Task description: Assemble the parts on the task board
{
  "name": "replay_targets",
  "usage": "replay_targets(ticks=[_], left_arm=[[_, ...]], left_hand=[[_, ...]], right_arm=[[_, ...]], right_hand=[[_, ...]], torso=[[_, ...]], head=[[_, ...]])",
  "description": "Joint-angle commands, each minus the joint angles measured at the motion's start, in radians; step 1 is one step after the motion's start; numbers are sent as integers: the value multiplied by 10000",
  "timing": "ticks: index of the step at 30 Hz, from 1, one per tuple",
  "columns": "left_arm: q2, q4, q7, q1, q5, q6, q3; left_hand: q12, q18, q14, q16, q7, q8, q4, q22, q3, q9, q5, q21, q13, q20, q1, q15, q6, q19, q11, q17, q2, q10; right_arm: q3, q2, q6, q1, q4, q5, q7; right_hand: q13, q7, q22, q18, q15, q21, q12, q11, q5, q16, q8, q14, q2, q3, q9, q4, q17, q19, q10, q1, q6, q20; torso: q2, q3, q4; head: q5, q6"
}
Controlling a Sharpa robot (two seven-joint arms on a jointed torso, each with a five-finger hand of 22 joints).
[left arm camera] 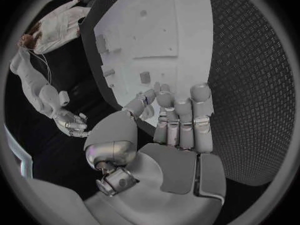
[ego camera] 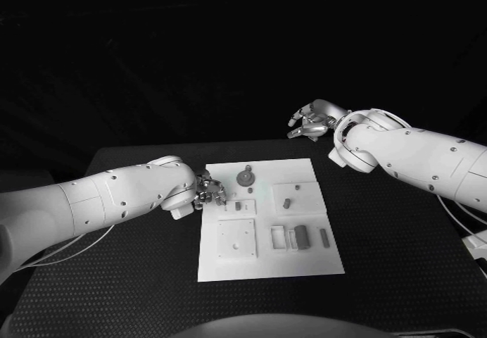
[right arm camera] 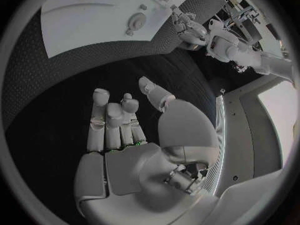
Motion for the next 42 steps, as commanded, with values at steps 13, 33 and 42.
replay_targets(ticks=[13, 33, 42], left_arm=[[153, -50, -30, 12, -373, 119, 13], [283, -157, -26, -157, -835, 195, 13], [258, -111, -42, -199, -887, 226, 13]], left_hand=[[26, 453, 110, 25, -232, 958, -77, 175, 907, 2688, 1055, 69, -15, 12, 23, -51, 569, 60, -211, -18, 68, 288], [23, 455, 118, 19, -228, 923, -79, 172, 919, 2707, 1009, 70, -16, 9, 22, -56, 551, 69, -209, -20, 74, 293], [23, 457, 123, 17, -224, 901, -78, 170, 927, 2717, 972, 71, -14, 6, 24, -61, 540, 75, -206, -20, 87, 296]], right_arm=[[4, 23, 123, -2, 9, -14, 110], [4, 3, 131, -2, 34, -15, 111], [4, -19, 138, -2, 38, -15, 117]], right_hand=[[-16, 555, 171, 63, 40, -44, 43, 448, 27, -33, -46, -28, 85, 5, 17, -49, -13, -37, -885, 15, 819, 38], [-20, 554, 171, 63, 40, -47, 44, 449, 28, -35, -49, -30, 84, 4, 19, -53, -15, -39, -887, 14, 818, 40], [-21, 554, 171, 63, 40, -47, 44, 448, 28, -35, -50, -30, 85, 5, 20, -56, -15, -39, -887, 16, 819, 40]], torso=[[-6, -12, 29], [-3, -12, 25], [-6, -9, 22]], head=[[-45, -110], [-65, -201], [-79, -207]])
